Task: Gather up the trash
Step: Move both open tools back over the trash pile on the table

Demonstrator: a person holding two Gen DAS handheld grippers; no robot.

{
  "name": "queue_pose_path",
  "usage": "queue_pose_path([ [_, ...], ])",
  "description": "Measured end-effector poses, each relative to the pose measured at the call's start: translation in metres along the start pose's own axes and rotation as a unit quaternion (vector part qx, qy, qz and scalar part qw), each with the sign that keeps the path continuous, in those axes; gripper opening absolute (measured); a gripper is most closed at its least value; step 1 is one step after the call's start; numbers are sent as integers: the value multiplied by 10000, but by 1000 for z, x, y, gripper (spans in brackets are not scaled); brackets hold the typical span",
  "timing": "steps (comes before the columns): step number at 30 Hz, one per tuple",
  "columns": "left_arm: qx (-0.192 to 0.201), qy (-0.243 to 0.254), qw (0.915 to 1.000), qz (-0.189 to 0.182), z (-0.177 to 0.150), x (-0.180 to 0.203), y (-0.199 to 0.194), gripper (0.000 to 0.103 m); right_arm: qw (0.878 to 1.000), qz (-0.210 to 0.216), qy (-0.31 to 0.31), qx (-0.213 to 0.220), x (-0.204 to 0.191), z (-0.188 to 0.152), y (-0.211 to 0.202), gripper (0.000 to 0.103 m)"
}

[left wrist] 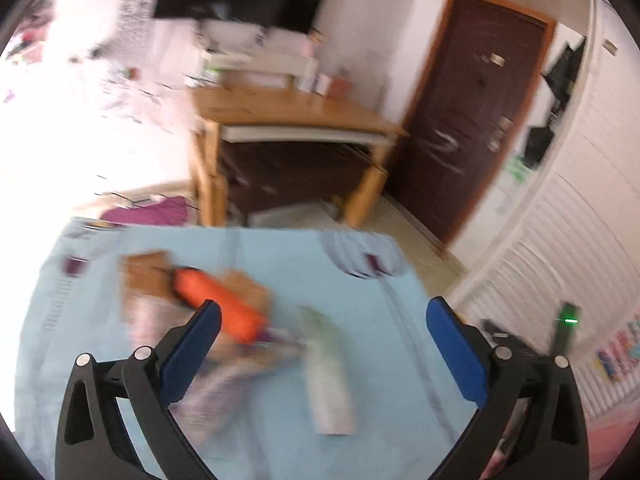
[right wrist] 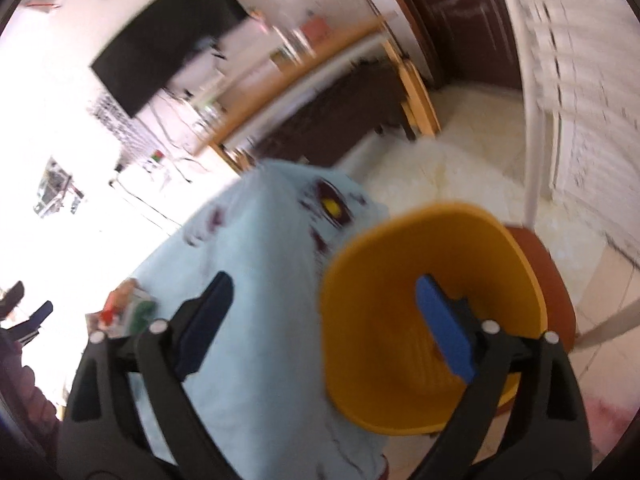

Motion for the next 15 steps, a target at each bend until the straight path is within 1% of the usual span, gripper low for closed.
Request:
queue_pose_path([
  [2,88,-134,9998,122,0,-20,-13,97,9996,147,-235,95,-24,2,-8,96],
  [4,167,-351,9991,164,-3,-42,-27,97,9989,220,-396,119,-42,2,-12,97],
  [9,219,-621,9972,352,-12,-87,-45,97,9952,393,-893,-32,-92,-7,-7,97],
  [11,203,-664,9968,396,-16,-99,-44,97,9927,476,-1095,-141,-112,-16,-5,97],
  [13,185,-524,9958,721,-20,-111,-43,97,9895,557,-1316,-223,-130,-24,-2,97],
  [15,207,-262,9937,1070,-26,-116,-41,97,9842,553,-1654,-318,-152,-35,2,97],
])
Point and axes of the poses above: each gripper's, at about its wrist camera, not at the fingertips, and y roughly the way its jaws point, x to its right, z to its top, the point moved 4 cm from there along y, roughly the way its jaws point, and after that the axes turned 10 degrees about -z, right-handed, at the moved point
